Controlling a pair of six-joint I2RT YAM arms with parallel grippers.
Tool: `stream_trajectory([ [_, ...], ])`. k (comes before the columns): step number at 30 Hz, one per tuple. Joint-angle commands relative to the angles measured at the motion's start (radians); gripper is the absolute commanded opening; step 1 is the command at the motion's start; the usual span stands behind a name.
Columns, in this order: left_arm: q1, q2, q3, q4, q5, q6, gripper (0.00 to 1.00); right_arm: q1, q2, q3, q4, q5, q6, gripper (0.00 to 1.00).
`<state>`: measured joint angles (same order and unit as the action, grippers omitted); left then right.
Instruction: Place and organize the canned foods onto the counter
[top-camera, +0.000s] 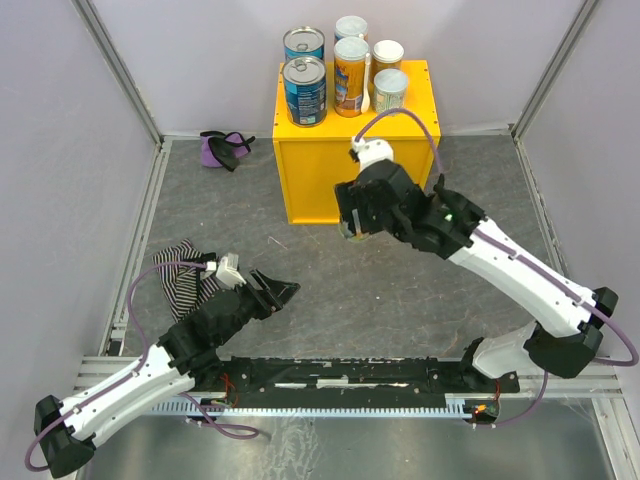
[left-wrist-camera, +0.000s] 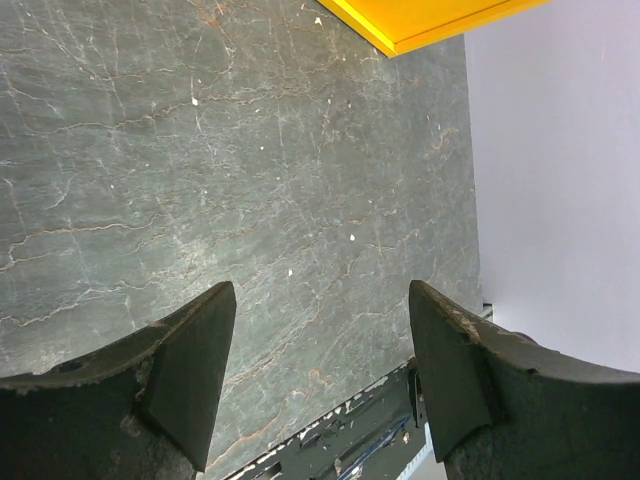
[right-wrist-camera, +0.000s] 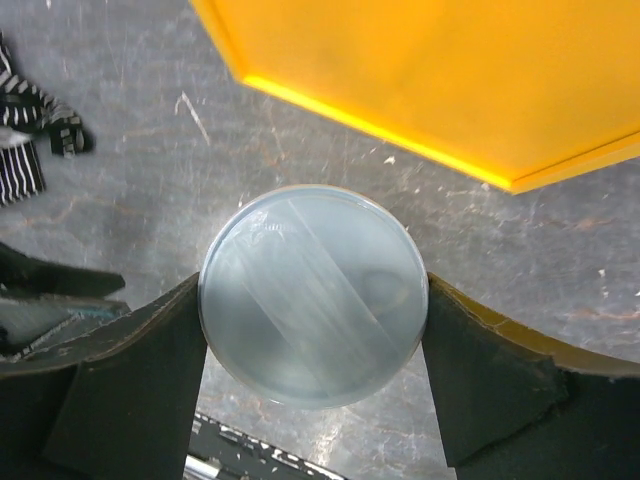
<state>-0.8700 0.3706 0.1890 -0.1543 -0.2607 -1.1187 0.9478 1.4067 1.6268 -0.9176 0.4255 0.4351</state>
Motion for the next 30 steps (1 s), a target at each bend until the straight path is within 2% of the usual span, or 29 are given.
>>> stream_trajectory([
  [1,0.005,0.005,0.026,0.044,-0.009,-0.006,0.76,-0.067,-0.037,0.145,0.027,0.065,-0.06,0.01],
  [9,0.005,0.005,0.021,0.04,-0.005,-0.007,0.76,-0.21,-0.014,0.304,0.02,0.05,-0.127,0.01],
  [30,0.005,0.004,0.026,0.02,-0.032,0.013,0.76,-0.437,0.206,0.697,0.029,0.018,-0.206,0.01],
])
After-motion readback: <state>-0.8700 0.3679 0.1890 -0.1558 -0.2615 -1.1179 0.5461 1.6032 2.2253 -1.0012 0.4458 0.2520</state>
